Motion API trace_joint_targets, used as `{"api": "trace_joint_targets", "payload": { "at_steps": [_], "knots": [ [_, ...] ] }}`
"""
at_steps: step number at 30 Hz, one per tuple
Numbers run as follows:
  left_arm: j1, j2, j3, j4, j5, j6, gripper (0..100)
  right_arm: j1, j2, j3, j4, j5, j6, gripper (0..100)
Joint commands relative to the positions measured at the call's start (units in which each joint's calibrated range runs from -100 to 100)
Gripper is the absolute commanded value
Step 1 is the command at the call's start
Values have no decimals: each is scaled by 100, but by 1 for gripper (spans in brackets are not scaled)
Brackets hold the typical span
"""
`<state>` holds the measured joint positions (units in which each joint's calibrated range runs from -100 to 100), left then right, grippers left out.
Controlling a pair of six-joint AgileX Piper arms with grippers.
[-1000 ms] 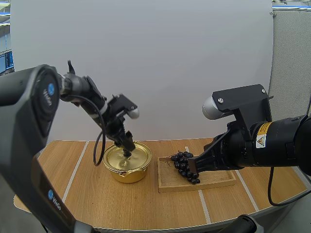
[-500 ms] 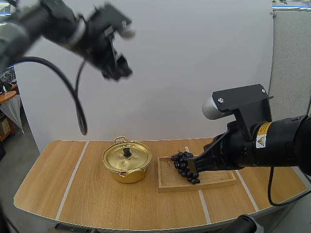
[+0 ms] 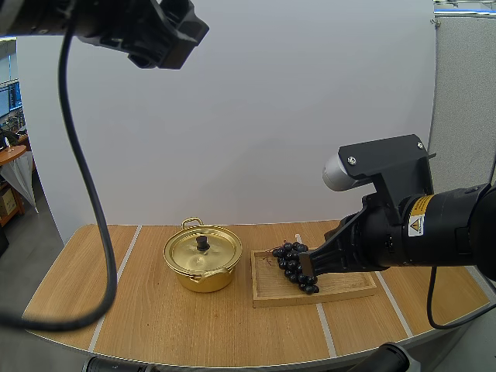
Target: Open the pot, put the pineapple inside, and close it
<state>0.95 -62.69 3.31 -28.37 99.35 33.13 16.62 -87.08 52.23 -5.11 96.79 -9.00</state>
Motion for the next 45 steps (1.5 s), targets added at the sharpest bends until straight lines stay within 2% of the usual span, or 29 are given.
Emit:
{"api": "trace_joint_targets", "payload": {
  "at_steps": [1, 3, 4, 8, 11, 18, 24, 29, 33, 37, 41, 45],
  "knots": [
    [0, -591, 637, 285, 65, -554, 45, -23, -51, 10, 62, -99, -33, 0],
    [0, -834, 993, 345, 65, -545, 12, -23, -51, 10, 119, -120, -33, 0],
    [0, -912, 1170, 358, 65, -545, 0, -23, -51, 10, 160, -120, -33, 0],
    [0, -1549, 2179, 421, 65, -567, 0, -34, -51, 10, 185, -400, 252, 0],
    [0, -2049, 2814, 524, 3, -689, 0, -171, -51, 10, 7, -803, 437, 0],
    [0, -3025, 4038, 863, -2432, -1483, 0, -713, -51, 10, -444, -1855, 902, 0],
    [0, -3361, 4779, 1041, -3917, -2462, 0, -1209, -160, 10, -805, -2702, 1273, 0],
    [0, -3377, 5339, 1070, -4812, -2988, 0, -1424, -710, 98, -982, -3862, 1333, 0],
    [0, -3377, 5655, 1045, -4960, -3022, 0, -1440, -1292, 452, -1116, -4790, 1292, 0],
    [0, -3377, 5701, 1018, -4889, -3022, 0, -1440, -1292, 854, -1149, -4972, 1235, 0],
    [0, -3377, 5812, 1041, -4676, -3035, 0, -1440, -1292, 1629, -1149, -5702, 1235, 0],
    [0, -3377, 6441, 1041, -5614, -2727, 0, -1440, -1292, 2634, -1149, -7262, 1235, 0]
  ]
}}
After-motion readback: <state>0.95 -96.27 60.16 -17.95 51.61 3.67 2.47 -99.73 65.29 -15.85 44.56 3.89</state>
